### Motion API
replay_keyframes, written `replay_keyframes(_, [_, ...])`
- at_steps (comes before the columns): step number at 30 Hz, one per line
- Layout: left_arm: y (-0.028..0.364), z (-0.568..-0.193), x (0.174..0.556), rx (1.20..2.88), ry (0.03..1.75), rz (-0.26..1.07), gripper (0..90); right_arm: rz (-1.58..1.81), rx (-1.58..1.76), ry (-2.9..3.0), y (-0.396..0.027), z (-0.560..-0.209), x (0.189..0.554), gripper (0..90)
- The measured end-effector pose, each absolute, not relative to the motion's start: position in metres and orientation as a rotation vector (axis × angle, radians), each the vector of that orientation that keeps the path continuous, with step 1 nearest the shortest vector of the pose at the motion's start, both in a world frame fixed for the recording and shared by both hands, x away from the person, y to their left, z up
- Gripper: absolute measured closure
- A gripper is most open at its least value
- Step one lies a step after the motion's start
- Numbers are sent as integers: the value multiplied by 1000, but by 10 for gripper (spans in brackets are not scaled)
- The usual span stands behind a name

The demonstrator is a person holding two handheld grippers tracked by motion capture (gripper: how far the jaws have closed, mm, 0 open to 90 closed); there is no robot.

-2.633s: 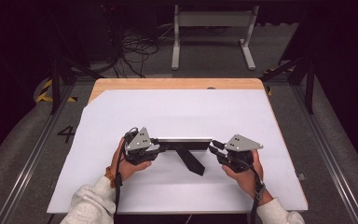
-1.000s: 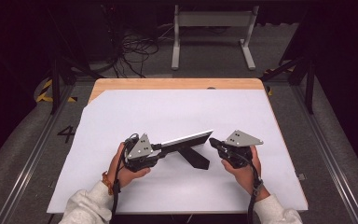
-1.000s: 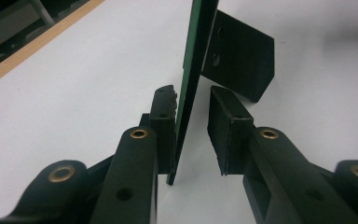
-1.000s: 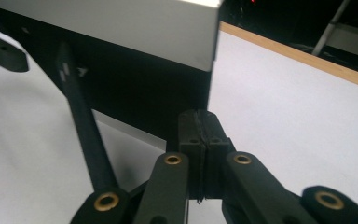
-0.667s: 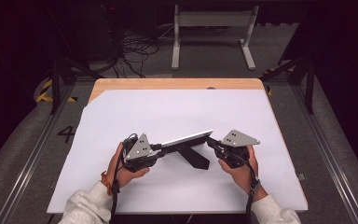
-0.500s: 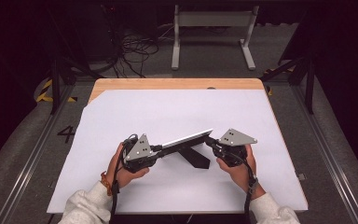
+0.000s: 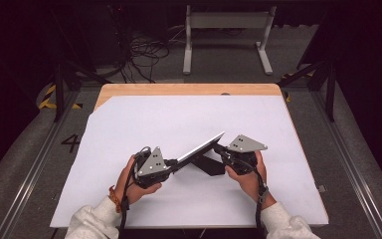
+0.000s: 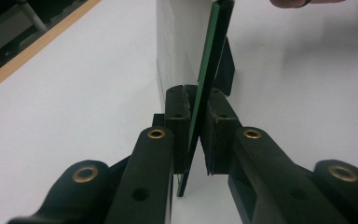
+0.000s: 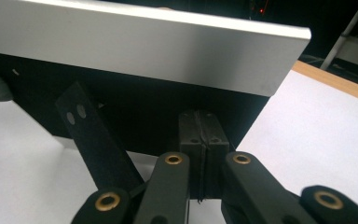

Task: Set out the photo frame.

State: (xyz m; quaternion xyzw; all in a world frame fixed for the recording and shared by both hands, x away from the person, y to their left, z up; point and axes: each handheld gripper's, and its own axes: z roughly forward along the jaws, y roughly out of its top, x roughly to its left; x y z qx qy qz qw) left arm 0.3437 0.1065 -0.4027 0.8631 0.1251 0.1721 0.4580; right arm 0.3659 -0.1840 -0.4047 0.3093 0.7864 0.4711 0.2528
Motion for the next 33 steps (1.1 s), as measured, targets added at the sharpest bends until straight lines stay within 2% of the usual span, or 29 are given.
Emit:
replay_keyframes(24, [95, -408, 343, 2088, 318, 331, 726, 1297, 866, 2108, -174, -409, 376, 900])
replay_keyframes(30, [100, -407, 337, 2118, 275, 334, 569, 1298, 842, 2121, -176, -407, 371, 900])
replay_keyframes(33, [112, -407, 336, 2114, 297, 323, 587, 1303, 846, 2123, -179, -406, 370, 900])
